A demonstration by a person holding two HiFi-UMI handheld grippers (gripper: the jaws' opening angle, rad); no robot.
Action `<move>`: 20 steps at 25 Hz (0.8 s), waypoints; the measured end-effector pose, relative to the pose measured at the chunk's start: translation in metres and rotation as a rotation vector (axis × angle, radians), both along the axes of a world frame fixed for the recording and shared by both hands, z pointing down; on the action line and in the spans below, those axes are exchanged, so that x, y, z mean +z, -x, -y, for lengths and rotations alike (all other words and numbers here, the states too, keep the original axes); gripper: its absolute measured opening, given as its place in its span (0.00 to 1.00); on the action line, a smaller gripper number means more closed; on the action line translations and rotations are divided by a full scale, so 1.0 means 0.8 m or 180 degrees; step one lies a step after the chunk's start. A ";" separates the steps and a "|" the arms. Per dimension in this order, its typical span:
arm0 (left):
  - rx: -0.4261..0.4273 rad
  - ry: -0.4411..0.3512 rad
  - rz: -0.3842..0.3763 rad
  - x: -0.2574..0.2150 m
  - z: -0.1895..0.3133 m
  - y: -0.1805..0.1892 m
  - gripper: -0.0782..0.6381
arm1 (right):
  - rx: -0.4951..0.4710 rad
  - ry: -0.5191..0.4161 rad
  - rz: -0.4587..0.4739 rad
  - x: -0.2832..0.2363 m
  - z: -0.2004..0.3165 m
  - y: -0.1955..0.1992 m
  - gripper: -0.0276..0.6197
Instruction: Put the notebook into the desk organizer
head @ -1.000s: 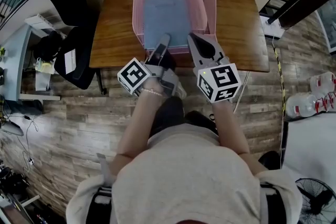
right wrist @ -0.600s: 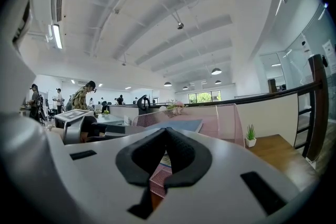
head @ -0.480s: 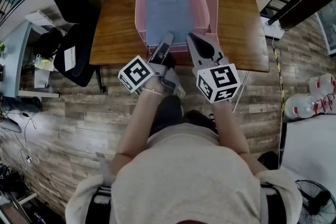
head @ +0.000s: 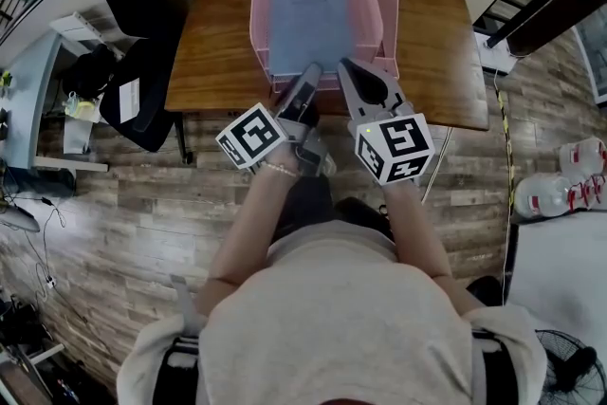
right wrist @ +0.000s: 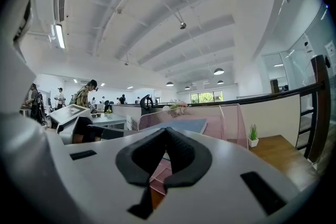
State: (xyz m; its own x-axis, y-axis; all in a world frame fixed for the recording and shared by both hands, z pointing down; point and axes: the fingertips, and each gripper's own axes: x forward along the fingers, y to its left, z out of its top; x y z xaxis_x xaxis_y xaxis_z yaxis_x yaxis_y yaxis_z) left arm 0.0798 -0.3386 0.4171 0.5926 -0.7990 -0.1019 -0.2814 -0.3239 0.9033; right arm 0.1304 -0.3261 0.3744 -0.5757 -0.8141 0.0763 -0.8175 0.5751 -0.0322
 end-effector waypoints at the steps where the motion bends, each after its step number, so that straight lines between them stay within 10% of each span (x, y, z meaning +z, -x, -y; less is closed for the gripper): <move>1: 0.0001 0.0002 0.0012 0.001 -0.002 -0.001 0.30 | -0.0005 0.0000 0.0000 0.000 -0.001 0.001 0.06; 20: 0.0015 -0.0048 0.0106 -0.004 0.007 -0.003 0.22 | 0.0021 -0.0063 -0.0246 0.006 0.004 0.002 0.06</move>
